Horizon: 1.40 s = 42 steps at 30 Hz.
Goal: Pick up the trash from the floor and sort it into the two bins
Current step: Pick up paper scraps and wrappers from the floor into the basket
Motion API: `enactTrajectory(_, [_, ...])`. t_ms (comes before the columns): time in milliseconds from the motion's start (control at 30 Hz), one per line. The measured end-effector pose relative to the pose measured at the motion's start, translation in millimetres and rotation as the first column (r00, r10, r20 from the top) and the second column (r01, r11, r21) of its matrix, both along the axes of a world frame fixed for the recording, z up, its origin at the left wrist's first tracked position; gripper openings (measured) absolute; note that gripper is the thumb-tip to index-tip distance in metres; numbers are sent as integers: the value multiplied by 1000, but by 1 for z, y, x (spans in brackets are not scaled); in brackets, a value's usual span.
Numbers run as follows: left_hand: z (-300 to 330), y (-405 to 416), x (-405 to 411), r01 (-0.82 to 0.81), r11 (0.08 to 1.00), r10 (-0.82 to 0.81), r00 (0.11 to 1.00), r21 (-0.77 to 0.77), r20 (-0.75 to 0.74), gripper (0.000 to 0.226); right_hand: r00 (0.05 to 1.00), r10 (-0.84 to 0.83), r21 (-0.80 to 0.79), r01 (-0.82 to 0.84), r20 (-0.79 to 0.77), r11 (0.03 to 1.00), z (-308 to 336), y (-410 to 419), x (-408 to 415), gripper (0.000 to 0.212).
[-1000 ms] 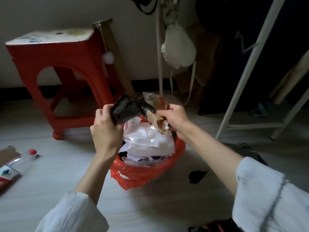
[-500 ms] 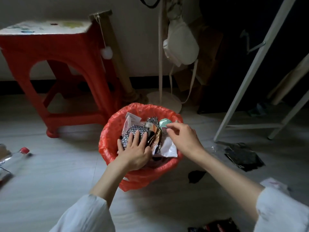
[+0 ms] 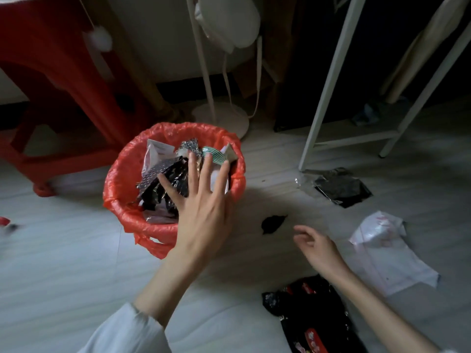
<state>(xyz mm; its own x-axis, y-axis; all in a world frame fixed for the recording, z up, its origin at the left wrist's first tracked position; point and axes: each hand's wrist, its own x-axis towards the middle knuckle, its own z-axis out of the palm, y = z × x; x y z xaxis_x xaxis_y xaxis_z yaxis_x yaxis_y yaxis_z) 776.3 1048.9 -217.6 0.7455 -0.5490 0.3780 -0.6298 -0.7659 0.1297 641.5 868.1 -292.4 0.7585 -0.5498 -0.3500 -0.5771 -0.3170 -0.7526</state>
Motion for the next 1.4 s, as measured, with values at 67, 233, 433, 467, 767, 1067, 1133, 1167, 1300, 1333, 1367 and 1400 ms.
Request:
enactTrajectory(67, [-5,-10,-18,66,997,-67,997,36,24,60,997,18,-1,-18,-74,1000,-19,-10,-14,33])
enactTrajectory(233, [-61,-35,-61,425,884,-413,905,198,-98,52,984,-26,-84,12,-177,996,-45,-25,-43,35])
enactTrajectory(433, [-144,-43,-110,650,670,-304,682,360,-666,60,936,159,-218,-234,-315,948,-79,-18,-93,62])
enactTrajectory(467, [-152,-42,-115,672,650,-288,651,356,-702,66,910,212,-212,-300,-355,930,-85,-16,-101,73])
enactTrajectory(767, [-188,-46,-153,624,664,-227,693,411,-684,97,802,287,-357,-513,-524,780,-112,9,-127,87])
enactTrajectory(1067, [-195,-48,-151,612,748,-393,719,257,-573,22,910,319,-559,-415,-267,718,-118,13,-130,36])
enactTrajectory(1133, [-184,-51,-142,566,802,-412,757,193,-507,19,928,313,-600,-369,-200,710,-110,5,-123,27])
enactTrajectory(1167, [-173,-55,-135,535,832,-415,775,147,-476,17,942,300,-629,-327,-154,705,-102,0,-117,24])
enactTrajectory(1300, [-120,-72,-91,458,889,-430,838,4,-336,25,960,275,-745,-148,49,650,-52,-19,-72,43])
enactTrajectory(1333, [-101,-74,-79,455,891,-436,848,-8,-301,26,957,277,-766,-115,85,633,-36,-22,-59,49])
enactTrajectory(1367, [-82,-76,-68,451,892,-439,860,-14,-260,28,951,287,-782,-90,117,617,-21,-26,-47,54])
enactTrajectory(1400, [-63,-75,-58,442,897,-436,873,-23,-217,30,942,304,-794,-78,138,603,-5,-28,-35,58])
